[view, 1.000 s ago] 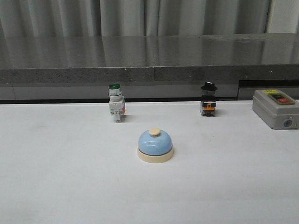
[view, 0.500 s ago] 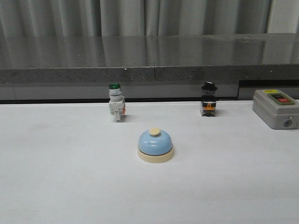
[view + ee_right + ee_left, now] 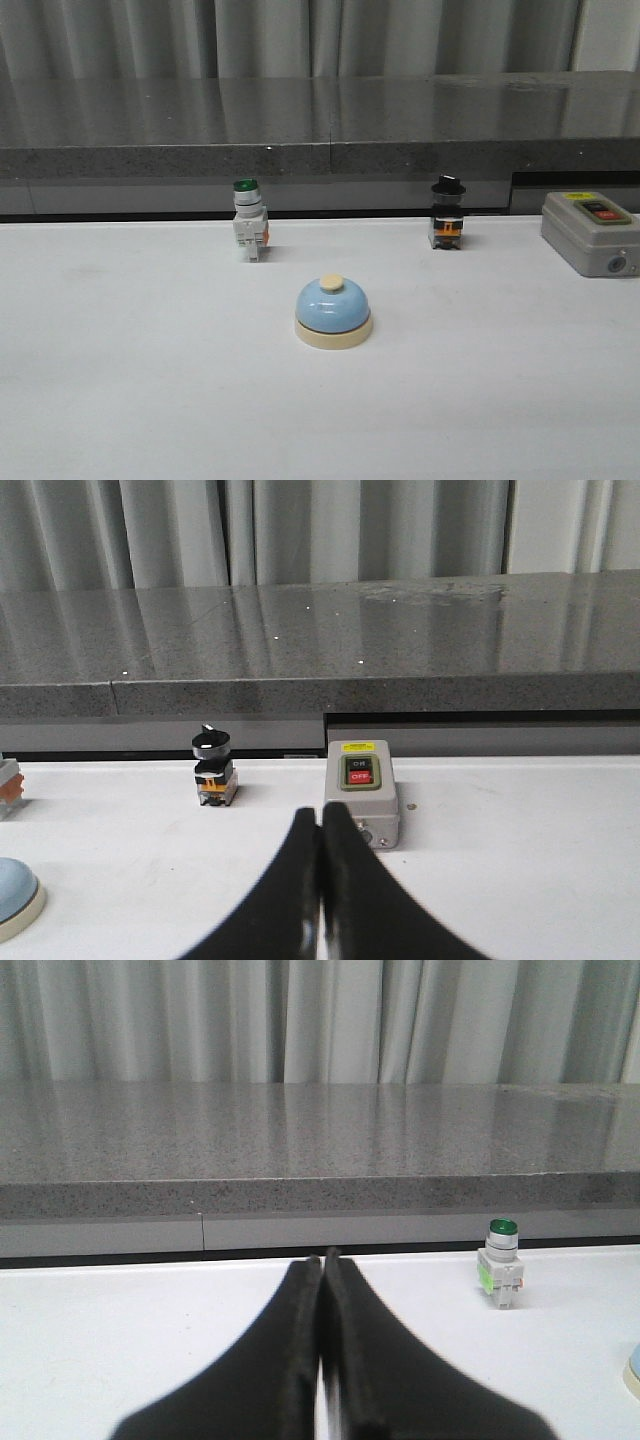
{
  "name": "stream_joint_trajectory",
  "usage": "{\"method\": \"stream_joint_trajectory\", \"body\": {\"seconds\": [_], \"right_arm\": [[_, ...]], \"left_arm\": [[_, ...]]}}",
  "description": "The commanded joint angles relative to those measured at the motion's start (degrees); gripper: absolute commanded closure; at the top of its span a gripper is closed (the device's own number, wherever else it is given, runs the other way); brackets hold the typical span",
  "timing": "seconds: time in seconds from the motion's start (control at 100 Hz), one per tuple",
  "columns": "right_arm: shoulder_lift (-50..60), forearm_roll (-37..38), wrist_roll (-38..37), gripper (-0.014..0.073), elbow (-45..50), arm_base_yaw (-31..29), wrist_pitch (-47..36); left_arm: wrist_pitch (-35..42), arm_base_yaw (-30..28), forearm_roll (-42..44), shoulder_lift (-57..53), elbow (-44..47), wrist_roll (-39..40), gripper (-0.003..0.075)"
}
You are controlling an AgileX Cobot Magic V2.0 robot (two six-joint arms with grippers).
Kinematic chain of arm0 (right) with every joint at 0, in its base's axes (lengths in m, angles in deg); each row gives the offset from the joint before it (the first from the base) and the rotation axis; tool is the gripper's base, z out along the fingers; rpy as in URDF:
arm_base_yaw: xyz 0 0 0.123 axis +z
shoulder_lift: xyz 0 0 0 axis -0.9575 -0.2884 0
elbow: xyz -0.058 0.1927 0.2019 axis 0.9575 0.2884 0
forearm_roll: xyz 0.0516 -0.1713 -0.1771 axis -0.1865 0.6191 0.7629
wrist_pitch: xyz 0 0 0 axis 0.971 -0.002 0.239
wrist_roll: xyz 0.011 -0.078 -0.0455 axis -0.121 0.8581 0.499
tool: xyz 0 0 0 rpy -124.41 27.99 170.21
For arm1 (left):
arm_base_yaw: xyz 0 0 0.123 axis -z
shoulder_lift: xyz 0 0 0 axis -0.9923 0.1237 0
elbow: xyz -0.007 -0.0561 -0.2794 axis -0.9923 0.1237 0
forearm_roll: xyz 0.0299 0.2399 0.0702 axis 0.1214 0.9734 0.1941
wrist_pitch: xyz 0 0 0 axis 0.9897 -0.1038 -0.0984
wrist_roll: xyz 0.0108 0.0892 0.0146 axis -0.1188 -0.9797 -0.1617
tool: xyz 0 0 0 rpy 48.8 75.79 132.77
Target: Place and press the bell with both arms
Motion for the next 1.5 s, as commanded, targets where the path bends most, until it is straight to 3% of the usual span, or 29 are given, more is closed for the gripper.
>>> {"method": "stream_joint_trajectory", "body": {"seconds": [0.0,0.37,1.49], "right_arm": [[0.89,-0.21,0.66,0.0654,-0.78,-0.40,-4.78],[0.89,-0.21,0.66,0.0654,-0.78,-0.40,-4.78],[0.89,-0.21,0.66,0.0654,-0.78,-0.40,-4.78]], "left_arm": [[5.78,-0.01,0.34,-1.57,-0.95,0.43,0.0741],[11.43,-0.01,0.42,-1.57,3.70,0.43,0.0741],[11.53,-0.01,0.42,-1.57,3.70,0.43,0.0741]]}}
